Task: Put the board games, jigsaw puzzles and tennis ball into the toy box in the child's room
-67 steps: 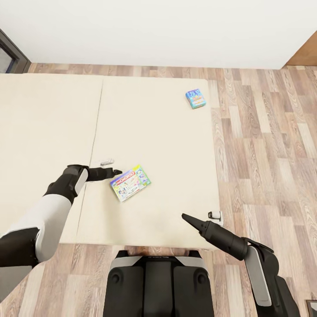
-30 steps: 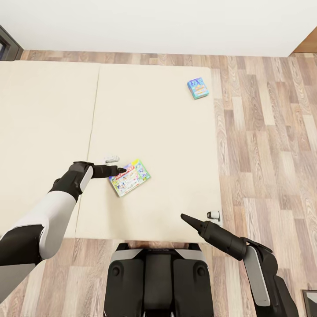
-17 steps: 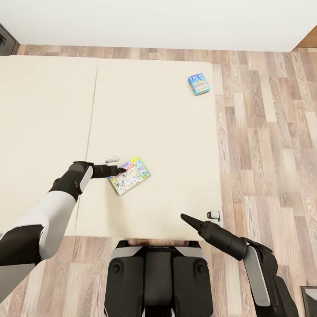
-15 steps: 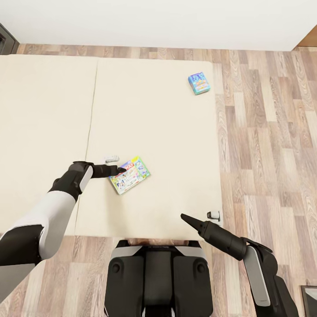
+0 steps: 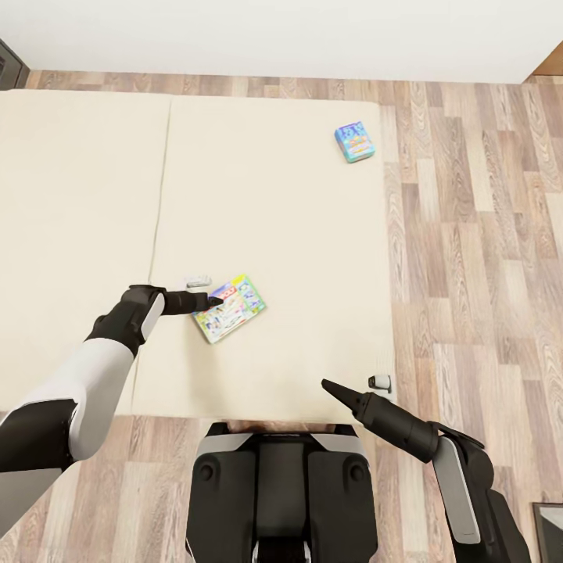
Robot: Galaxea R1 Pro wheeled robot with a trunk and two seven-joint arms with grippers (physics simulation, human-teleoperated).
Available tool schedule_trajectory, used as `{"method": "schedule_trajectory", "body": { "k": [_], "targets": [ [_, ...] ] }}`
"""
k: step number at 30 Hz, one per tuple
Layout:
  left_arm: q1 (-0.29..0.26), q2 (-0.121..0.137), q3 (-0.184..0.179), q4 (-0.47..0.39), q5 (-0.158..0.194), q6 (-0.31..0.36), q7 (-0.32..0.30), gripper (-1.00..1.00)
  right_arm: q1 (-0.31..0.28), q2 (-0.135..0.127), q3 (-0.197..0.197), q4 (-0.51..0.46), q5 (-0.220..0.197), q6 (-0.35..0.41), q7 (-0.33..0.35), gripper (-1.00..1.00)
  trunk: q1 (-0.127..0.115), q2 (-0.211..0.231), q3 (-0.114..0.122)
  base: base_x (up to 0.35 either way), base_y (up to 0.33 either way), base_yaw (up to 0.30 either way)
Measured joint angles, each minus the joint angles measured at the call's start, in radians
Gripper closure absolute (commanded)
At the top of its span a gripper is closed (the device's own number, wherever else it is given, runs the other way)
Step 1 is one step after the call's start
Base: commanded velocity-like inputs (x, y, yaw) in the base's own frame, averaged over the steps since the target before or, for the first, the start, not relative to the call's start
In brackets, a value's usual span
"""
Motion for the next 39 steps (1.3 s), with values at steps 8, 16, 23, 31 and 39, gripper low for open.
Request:
{"method": "schedule_trajectory", "body": {
  "k": [8,16,23,31,39],
  "targets": [
    [0.0,0.005,0.0,-0.004,-0.01,-0.009,-0.002,-1.0,0.0,0.0,-0.001,0.003,0.001,-0.06,0.0,-1.0,0.0,0.0,0.0,0.0,-0.117,0.0],
    [0.02,-0.022,-0.015,-0.039,-0.028,-0.007,0.025,-1.0,-0.001,0.009,-0.004,0.006,0.005,-0.086,-0.002,-1.0,0.0,0.0,0.0,0.0,-0.004,0.0],
    [0.04,-0.016,-0.019,-0.06,-0.011,0.004,0.043,-1.0,-0.001,0.006,0.0,0.006,0.004,-0.085,-0.023,-1.0,0.0,0.0,0.0,0.0,0.0,0.0],
    [0.043,-0.009,-0.02,-0.065,0.009,0.024,0.042,-1.0,-0.001,0.006,0.003,0.006,0.002,-0.085,-0.064,-1.0,0.0,0.0,0.0,0.0,-0.004,0.0],
    [0.043,-0.008,-0.021,-0.076,-0.047,0.042,0.049,-1.0,-0.001,0.008,0.003,0.006,0.002,-0.085,-0.065,-1.0,0.001,0.0,0.0,0.0,-0.185,0.0]
  ]
}}
